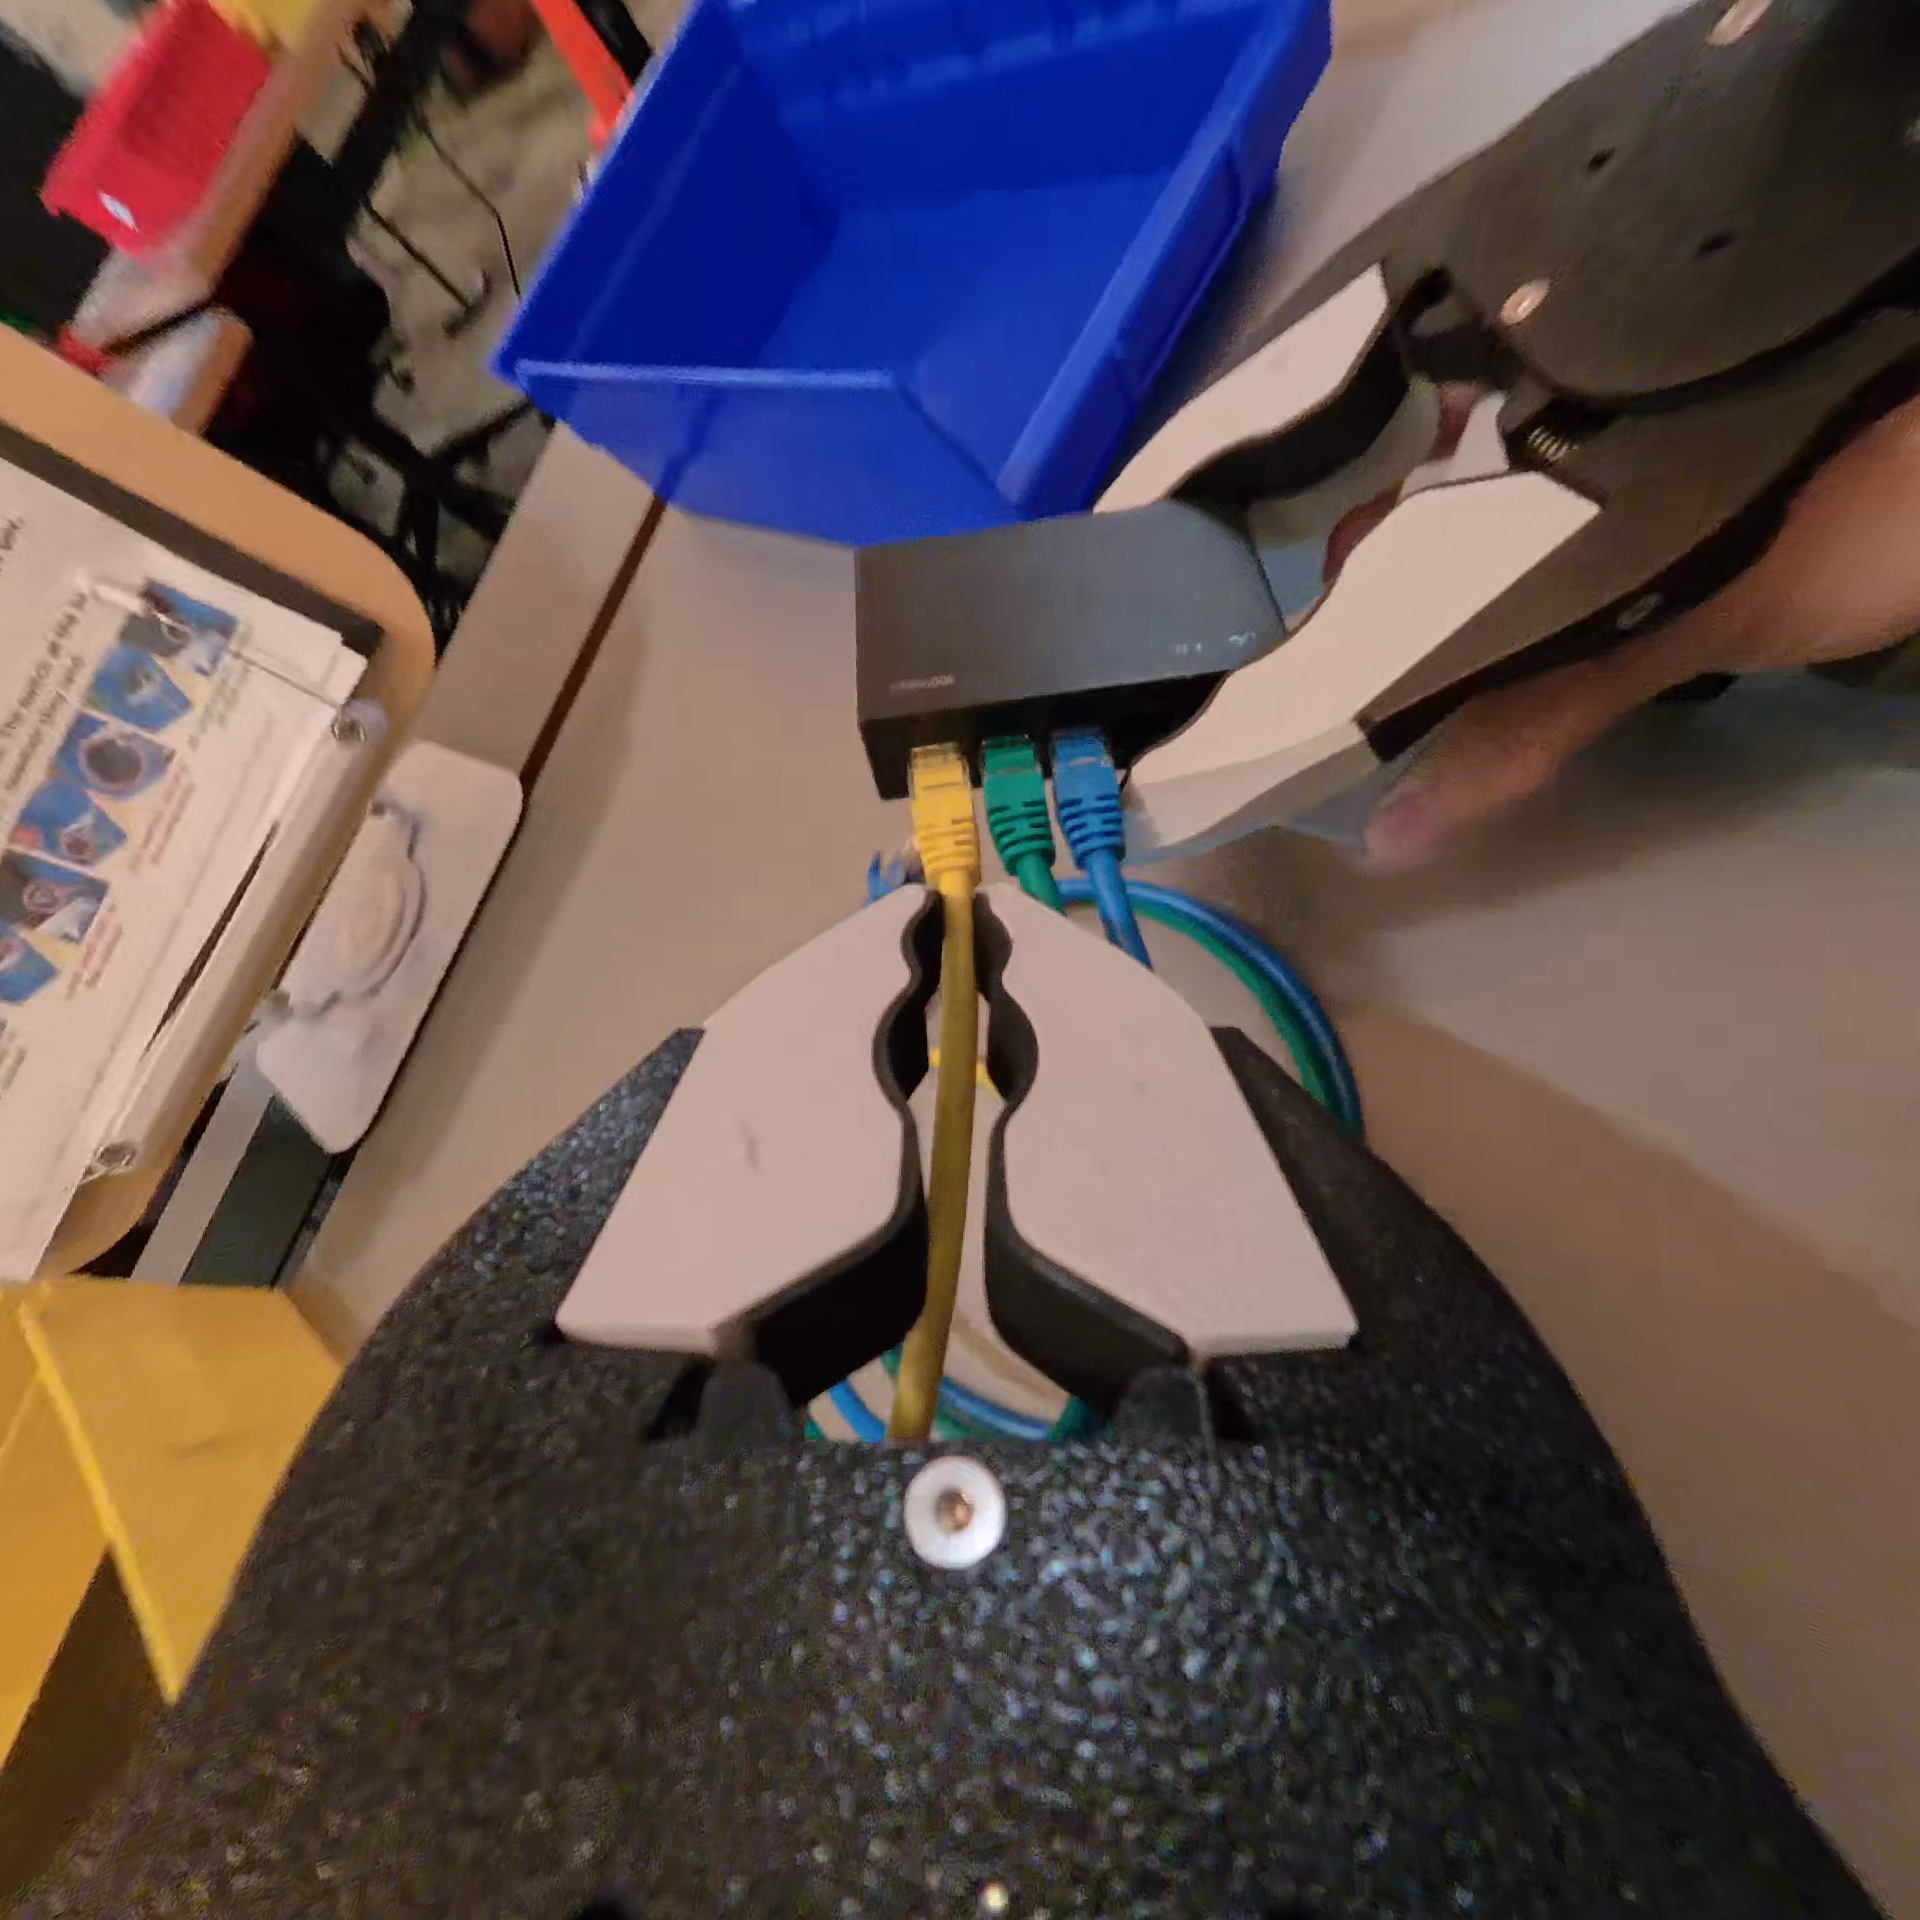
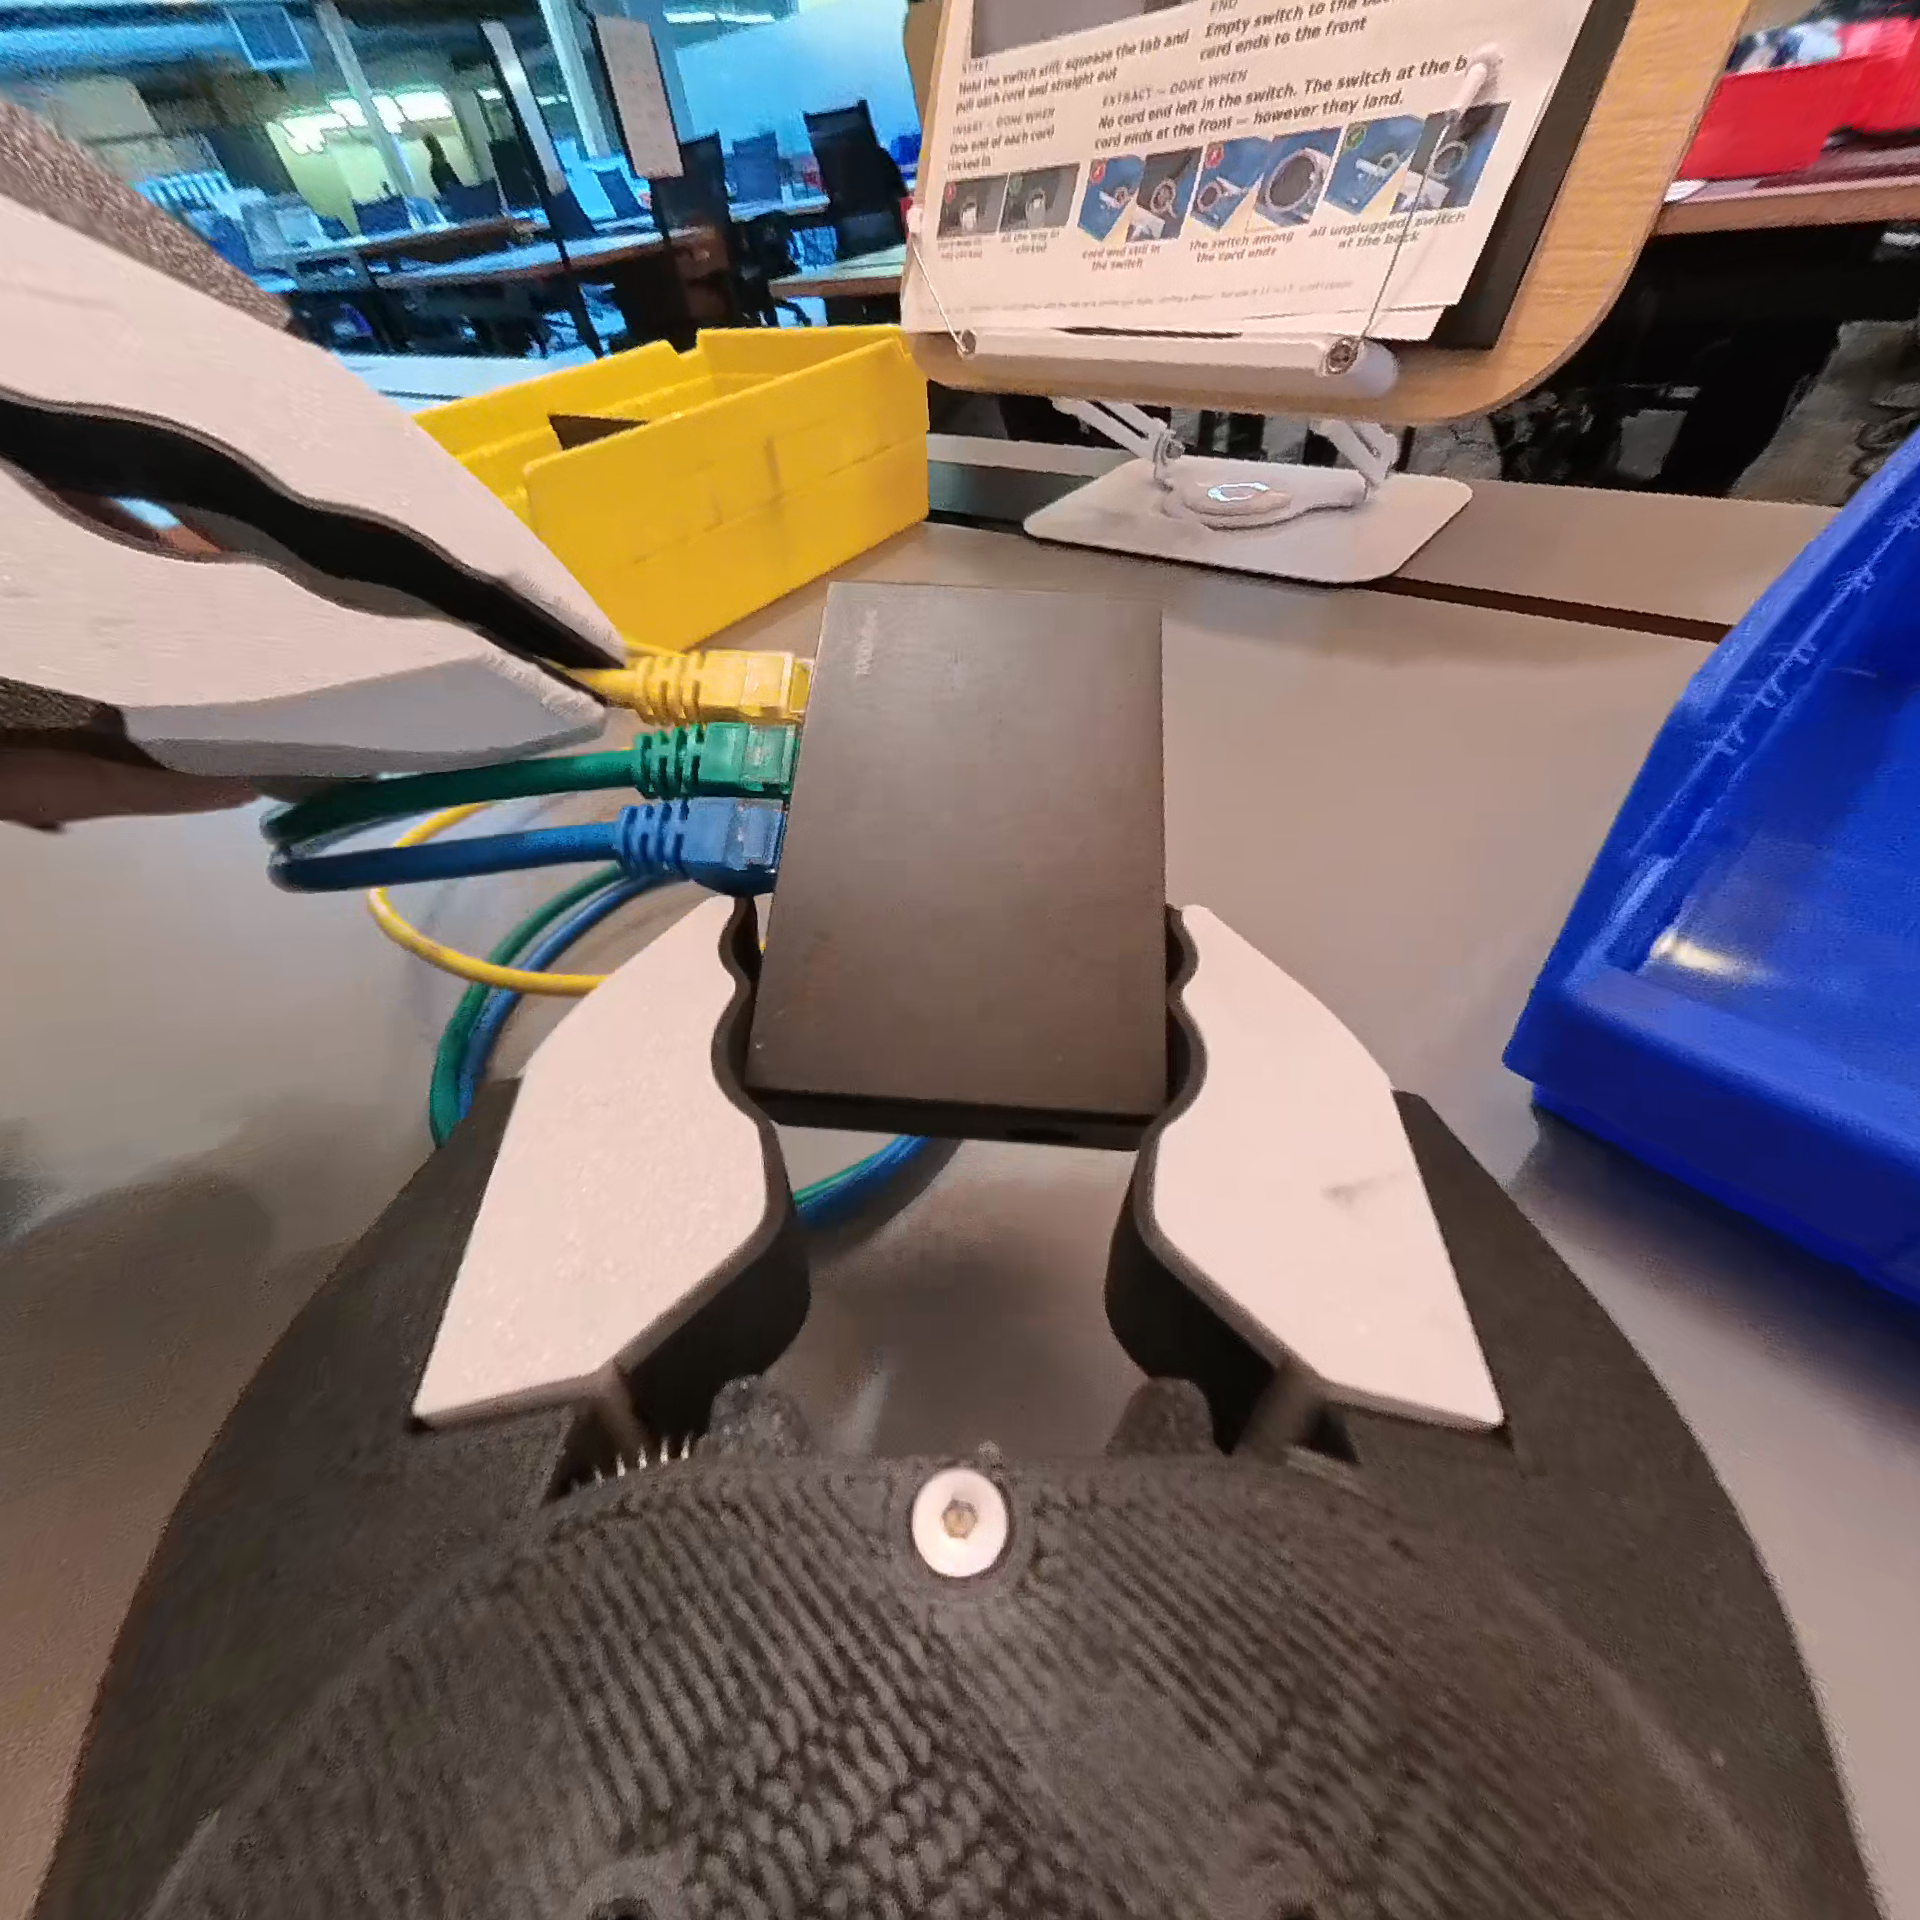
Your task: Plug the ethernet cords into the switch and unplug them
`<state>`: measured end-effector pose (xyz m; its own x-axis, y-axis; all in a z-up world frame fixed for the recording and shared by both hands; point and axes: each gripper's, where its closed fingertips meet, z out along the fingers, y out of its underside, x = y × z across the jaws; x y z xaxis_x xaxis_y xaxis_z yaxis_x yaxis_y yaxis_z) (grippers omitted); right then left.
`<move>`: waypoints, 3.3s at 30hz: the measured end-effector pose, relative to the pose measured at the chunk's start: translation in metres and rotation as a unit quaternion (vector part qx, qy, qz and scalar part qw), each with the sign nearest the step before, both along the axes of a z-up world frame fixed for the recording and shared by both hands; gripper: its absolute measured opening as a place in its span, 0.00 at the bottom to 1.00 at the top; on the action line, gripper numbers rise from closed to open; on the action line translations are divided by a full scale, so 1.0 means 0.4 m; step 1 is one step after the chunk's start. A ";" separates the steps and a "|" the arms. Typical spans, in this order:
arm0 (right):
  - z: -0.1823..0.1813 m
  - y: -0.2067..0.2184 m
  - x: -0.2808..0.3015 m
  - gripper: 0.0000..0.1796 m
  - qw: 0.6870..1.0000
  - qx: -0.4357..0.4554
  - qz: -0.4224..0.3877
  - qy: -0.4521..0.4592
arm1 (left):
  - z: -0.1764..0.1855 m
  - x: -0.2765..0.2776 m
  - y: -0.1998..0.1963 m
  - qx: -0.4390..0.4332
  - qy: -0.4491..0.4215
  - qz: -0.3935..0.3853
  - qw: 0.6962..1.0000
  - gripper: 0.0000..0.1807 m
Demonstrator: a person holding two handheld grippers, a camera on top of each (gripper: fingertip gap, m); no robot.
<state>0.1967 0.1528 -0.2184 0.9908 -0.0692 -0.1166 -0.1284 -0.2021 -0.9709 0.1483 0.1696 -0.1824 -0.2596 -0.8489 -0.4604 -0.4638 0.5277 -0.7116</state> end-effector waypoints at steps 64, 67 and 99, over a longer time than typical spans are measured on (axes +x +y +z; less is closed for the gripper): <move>0.040 0.023 -0.009 0.41 0.996 0.050 -0.037 -0.065 | 0.105 -0.084 0.069 -0.089 -0.171 0.017 0.981 0.10; 0.066 0.002 0.016 0.41 0.995 0.068 -0.053 -0.059 | 0.129 -0.160 0.193 -0.099 -0.198 0.098 0.970 0.16; 0.781 -0.109 0.606 0.41 0.942 0.026 -0.272 -0.194 | -0.107 -0.320 0.432 -0.211 -0.174 0.203 0.940 0.32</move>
<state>0.4391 0.1091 0.0940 0.7789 -0.5838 0.2290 0.1667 -0.1592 -0.9731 0.0205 0.3422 -0.2253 0.2288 -0.9717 -0.0585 -0.2664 -0.0047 -0.9638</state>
